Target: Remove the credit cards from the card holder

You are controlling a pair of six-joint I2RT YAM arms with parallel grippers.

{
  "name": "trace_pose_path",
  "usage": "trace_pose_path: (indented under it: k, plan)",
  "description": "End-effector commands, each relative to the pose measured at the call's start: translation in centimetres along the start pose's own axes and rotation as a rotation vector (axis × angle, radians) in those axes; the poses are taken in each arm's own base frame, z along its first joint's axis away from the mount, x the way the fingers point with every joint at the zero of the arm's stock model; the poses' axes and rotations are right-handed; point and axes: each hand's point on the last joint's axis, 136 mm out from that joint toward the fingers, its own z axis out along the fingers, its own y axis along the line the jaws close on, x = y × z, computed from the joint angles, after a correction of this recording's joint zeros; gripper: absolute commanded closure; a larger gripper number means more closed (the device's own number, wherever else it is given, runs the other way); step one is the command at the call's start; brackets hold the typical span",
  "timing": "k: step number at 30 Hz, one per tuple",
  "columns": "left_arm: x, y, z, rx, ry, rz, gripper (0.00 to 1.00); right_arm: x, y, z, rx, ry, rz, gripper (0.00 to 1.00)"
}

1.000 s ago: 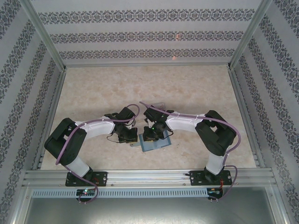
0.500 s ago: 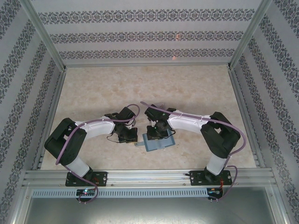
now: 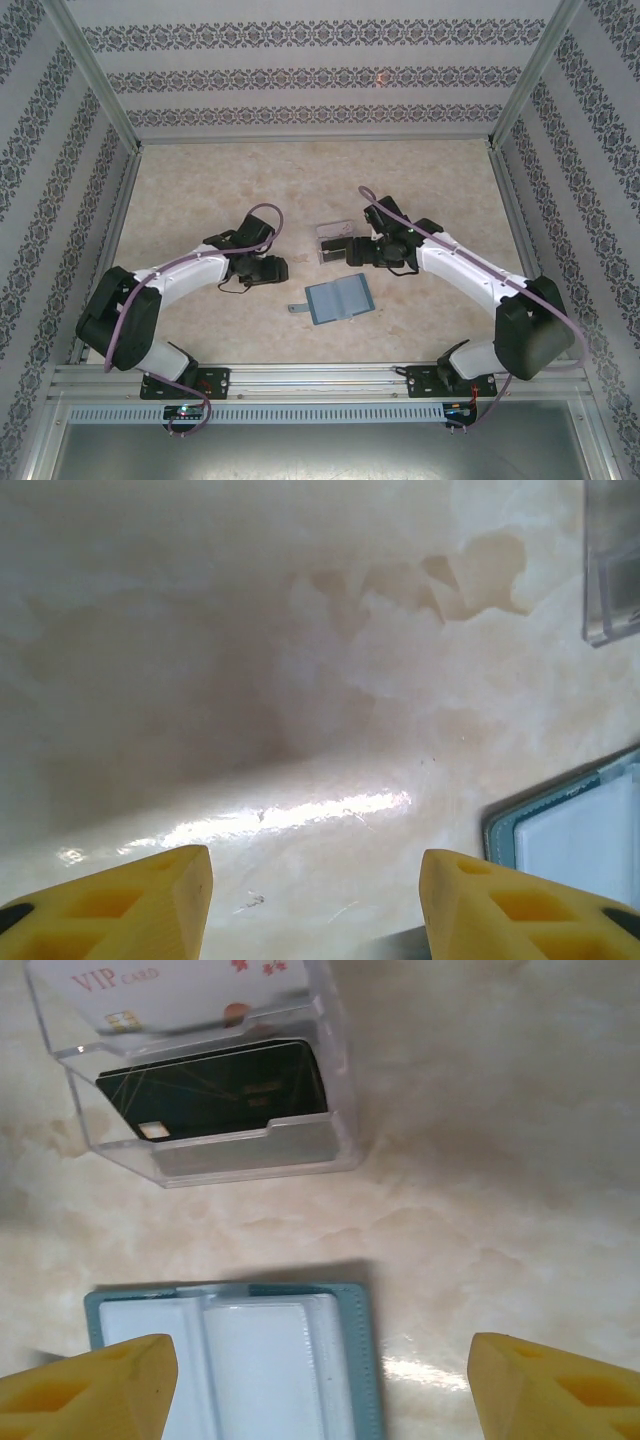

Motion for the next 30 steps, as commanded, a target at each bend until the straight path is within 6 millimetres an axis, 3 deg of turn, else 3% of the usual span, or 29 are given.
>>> trace_pose_path:
  k: [1,10,13,16,20,23,26,30]
  plan:
    - [-3.7,3.1,-2.1,-0.073,-0.141,-0.041,0.00,-2.3,-7.1,-2.3,0.096,-0.167,-0.003,0.02]
    - [-8.0,10.7,-4.3,-0.372,-0.340,-0.001,0.00,-5.6,-17.4,-4.7,0.366,-0.435,-0.003,0.02]
    - [-9.2,13.5,-5.8,-0.496,-0.397,-0.037,0.00,-6.6,-18.4,-4.3,0.384,-0.549,-0.054,0.02]
    - [-10.9,14.5,-7.2,-0.509,-0.473,-0.065,0.04,-7.6,-19.1,-3.8,0.348,-0.648,-0.025,0.02]
    - [-13.0,15.5,-9.4,-0.546,-0.608,-0.026,0.01,-9.1,-19.2,-2.6,0.315,-0.723,-0.021,0.02]
    - [-14.2,16.6,-10.2,-0.573,-0.683,0.020,0.00,-10.6,-19.1,-2.8,0.305,-0.786,-0.028,0.02]
    - [-15.1,18.0,-10.4,-0.549,-0.765,0.023,0.00,-11.6,-18.9,-2.9,0.285,-0.856,-0.036,0.02]
    - [-15.6,19.6,-9.6,-0.483,-0.871,0.011,0.00,-11.3,-18.9,-1.3,0.258,-0.856,-0.056,0.03]
